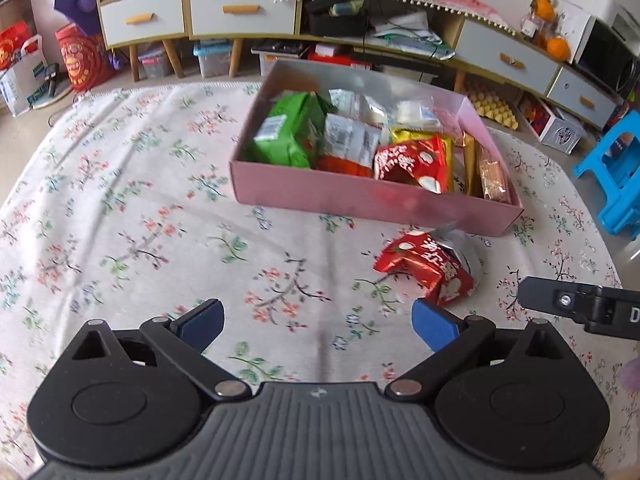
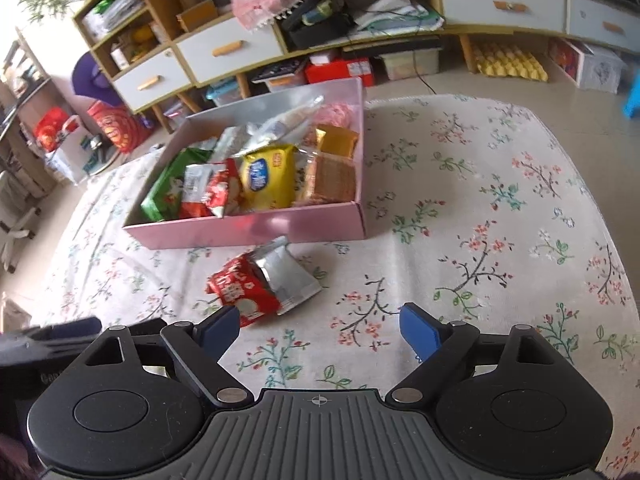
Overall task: Organize snacks
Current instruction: 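Move both open tools back to the last snacks on the table, then grasp the red candy packet with the left tool while the right tool grasps the silver packet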
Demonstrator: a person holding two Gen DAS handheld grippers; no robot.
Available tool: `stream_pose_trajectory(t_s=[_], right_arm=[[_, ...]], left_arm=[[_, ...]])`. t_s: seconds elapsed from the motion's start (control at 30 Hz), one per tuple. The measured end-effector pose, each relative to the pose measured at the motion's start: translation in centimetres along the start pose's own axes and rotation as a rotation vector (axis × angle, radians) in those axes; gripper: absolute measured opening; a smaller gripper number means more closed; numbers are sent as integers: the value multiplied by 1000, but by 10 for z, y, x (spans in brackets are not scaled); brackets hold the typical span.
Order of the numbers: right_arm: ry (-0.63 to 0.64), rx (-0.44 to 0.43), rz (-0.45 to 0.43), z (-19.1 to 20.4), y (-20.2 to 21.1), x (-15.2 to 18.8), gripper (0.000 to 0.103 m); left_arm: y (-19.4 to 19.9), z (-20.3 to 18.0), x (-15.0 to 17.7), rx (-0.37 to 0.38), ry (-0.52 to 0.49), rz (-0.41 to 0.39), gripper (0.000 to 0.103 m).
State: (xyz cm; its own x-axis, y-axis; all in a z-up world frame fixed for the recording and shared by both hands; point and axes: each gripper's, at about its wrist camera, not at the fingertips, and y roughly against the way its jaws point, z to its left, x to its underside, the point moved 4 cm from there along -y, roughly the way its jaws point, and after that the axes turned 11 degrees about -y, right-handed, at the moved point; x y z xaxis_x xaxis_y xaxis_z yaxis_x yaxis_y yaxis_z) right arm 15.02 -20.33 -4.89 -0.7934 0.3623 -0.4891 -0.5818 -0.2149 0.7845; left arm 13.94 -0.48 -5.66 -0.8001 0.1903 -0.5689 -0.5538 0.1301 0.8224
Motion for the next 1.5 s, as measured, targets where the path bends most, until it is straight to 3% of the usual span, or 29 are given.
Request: stream_pose_trajectory(t_s=[0.23, 0.63, 0.93, 1.0, 1.17, 1.5], right_arm=[[-84, 28, 23, -10, -14, -7, 89], [-158, 70, 27, -34, -17, -15, 89], [-190, 81, 38, -45, -22, -18, 89], [-187, 80, 37, -45, -22, -18, 89], [-160, 76, 24, -42, -24, -17, 89], [74, 91, -9, -26, -31, -2, 89]], left_arm=[[-11, -11, -9, 16, 98, 7, 99], [-32, -31, -21, -50, 153, -69, 91], [-37, -42, -21, 34, 143, -78, 64], [-36, -41, -21, 39, 122, -75, 44], [-31, -32, -20, 73, 78, -61, 27], [-21, -4, -10, 71, -56, -65, 26]])
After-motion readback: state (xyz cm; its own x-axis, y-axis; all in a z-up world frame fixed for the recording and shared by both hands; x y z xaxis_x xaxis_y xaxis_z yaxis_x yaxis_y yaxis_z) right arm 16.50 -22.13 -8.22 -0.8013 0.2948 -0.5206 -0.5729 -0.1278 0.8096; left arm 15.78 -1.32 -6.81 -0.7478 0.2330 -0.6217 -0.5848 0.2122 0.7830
